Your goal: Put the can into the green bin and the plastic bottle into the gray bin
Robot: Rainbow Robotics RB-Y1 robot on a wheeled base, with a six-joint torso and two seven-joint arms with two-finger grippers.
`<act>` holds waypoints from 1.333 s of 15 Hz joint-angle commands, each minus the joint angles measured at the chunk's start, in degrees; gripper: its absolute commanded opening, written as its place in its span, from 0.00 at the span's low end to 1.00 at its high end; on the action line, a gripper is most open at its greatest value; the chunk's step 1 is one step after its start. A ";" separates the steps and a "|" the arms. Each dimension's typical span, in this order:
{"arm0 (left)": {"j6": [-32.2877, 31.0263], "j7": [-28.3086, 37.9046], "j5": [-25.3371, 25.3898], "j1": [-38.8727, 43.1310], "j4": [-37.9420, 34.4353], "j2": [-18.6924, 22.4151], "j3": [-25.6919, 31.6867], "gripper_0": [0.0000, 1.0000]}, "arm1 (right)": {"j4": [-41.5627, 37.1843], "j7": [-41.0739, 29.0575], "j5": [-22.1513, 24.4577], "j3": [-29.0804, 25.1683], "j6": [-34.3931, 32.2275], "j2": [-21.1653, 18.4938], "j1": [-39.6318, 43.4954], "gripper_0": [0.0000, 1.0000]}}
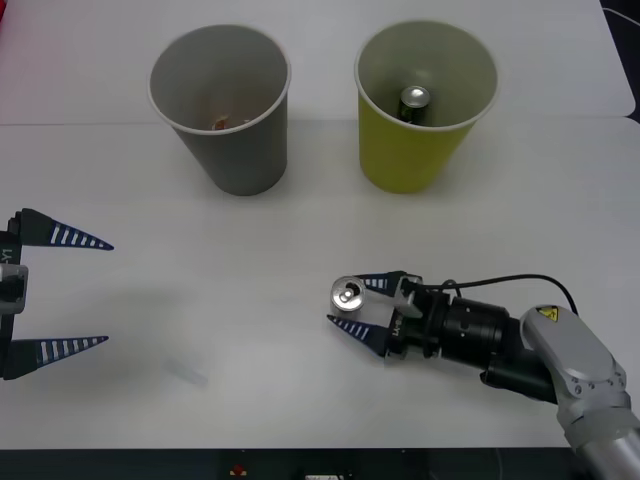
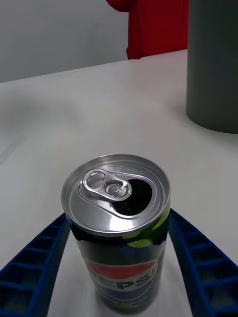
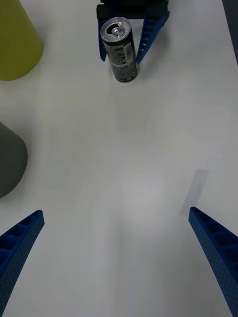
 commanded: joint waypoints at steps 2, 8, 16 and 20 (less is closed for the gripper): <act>0.00 0.00 0.00 0.00 0.00 0.00 0.00 1.00 | 0.07 -0.24 0.03 0.21 0.01 -0.09 -0.01 0.00; 0.00 0.00 0.00 0.00 0.00 0.00 0.00 1.00 | -0.99 -1.47 -1.47 0.21 -1.40 -1.94 -0.01 0.00; 0.00 0.00 0.00 0.00 0.00 0.00 0.00 1.00 | -29.82 -33.72 13.21 -1.28 3.79 -13.19 9.04 0.00; 0.00 0.00 0.00 0.00 0.00 0.00 0.00 1.00 | -39.48 -51.13 23.67 -4.10 4.22 -16.17 11.15 0.00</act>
